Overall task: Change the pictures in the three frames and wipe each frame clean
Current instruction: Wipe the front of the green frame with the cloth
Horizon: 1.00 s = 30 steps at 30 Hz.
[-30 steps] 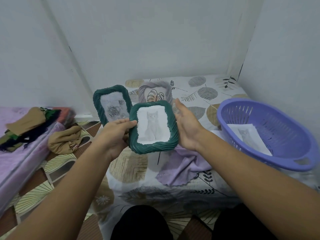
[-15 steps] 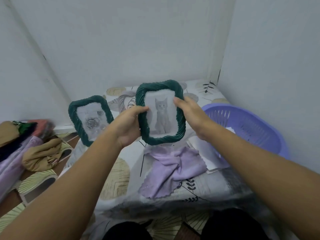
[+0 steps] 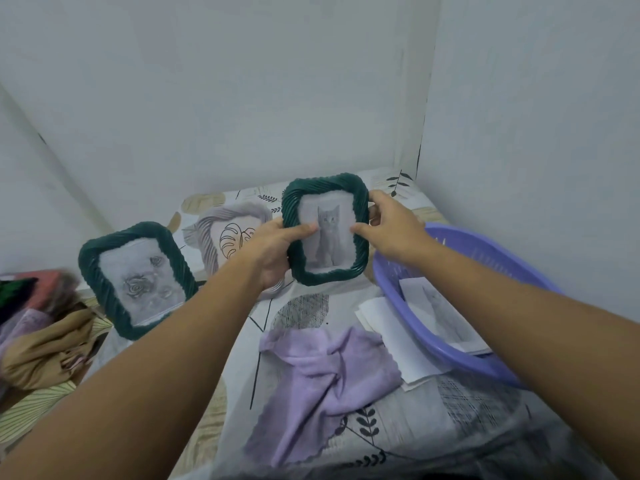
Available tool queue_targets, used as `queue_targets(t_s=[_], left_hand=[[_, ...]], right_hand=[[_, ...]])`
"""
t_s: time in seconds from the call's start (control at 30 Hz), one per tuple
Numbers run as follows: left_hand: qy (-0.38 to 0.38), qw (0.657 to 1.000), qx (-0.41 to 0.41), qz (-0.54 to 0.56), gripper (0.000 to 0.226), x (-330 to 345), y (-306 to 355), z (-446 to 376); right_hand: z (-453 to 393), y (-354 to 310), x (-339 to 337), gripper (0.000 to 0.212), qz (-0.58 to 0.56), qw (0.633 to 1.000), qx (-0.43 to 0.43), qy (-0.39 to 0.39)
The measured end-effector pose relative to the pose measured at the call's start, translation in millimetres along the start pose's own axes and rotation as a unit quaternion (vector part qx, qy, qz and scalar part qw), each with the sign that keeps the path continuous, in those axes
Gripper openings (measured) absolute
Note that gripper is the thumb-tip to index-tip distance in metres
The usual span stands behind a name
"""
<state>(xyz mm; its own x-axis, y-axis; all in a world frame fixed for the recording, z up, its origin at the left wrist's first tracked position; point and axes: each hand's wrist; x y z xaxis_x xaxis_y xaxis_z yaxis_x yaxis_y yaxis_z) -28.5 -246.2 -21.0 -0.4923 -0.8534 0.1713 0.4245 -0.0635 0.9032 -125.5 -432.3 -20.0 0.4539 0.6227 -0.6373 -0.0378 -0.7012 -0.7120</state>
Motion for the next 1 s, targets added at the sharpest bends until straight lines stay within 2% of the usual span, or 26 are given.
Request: queue_targets(t_s=[0.1,0.23,0.37,0.43,0.67,0.83,1.0], left_hand=[[0.034,0.999,-0.007,-0.006,0.025,6,-6,-17],[0.042,0.999,-0.021,0.0,0.032,9,-13,-35],[0.042,0.999,-0.031,-0.008,0.024,11,-12,-45],[0.044,0.998,-0.039,-0.007,0.027,10,-10,-50],[0.061,0.996,-0.061,0.014,0.04,7,-11,-61],[0.065,0.996,-0.068,0.003,0.055,7,-14,-67],[0.078,0.995,-0.068,0.005,0.054,10,-16,-68]], right_hand=[[-8,11,3,0.025,0.055,0.998,0.005,0.009],[-14,23,7,0.025,0.115,0.993,0.014,-0.009],[-17,32,10,0.042,0.119,0.993,0.023,-0.011],[-18,34,12,0.047,0.1,0.995,0.025,-0.004],[-25,34,17,0.025,0.101,0.995,0.024,-0.014],[-24,39,19,0.024,0.115,0.993,0.032,-0.008],[-27,39,21,0.021,0.113,0.993,0.042,-0.01]])
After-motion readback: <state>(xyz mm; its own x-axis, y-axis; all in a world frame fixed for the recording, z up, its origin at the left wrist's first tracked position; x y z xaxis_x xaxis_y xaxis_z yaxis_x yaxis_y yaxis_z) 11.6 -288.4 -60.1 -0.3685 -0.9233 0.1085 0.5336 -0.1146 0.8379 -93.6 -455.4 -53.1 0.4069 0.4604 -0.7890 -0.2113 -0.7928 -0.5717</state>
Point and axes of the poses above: each hand's wrist, its own z-axis away from the middle knuckle, its own x-axis out of the palm, y = z × x, and after that the axes turned 9 degrees about -x, right-handed
